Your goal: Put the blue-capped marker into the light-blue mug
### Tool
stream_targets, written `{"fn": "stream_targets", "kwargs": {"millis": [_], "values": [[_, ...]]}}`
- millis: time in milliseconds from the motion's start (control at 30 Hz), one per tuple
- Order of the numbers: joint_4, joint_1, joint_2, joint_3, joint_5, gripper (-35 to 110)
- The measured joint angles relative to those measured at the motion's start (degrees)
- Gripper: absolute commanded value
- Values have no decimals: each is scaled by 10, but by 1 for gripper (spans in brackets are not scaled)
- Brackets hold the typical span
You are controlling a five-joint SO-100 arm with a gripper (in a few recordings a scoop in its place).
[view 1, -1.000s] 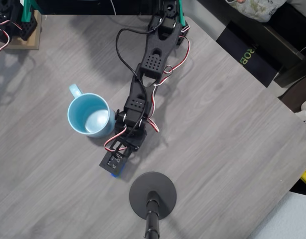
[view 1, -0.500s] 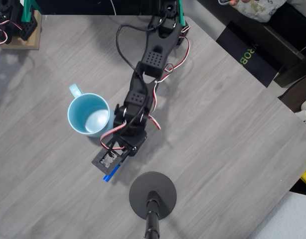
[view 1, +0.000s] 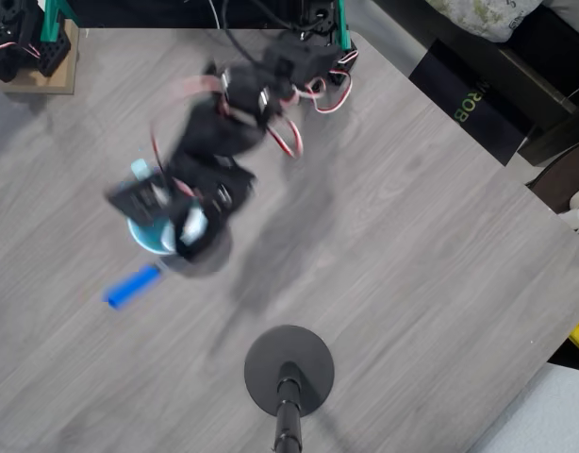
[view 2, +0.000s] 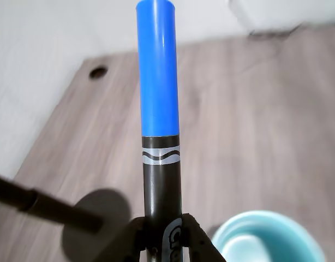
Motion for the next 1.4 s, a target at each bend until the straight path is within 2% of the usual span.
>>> {"fn": "stream_targets", "kwargs": {"millis": [300,533,800,900,1067,1400], "values": [[-17,138,9,0,-58,0],[-17,173,1,0,-62,0],[4,145,-3,0,-44,0],[40,121,7,0,-41,0],[91,83,69,0,-41,0],[107,75,177,-1,-34,0]]}}
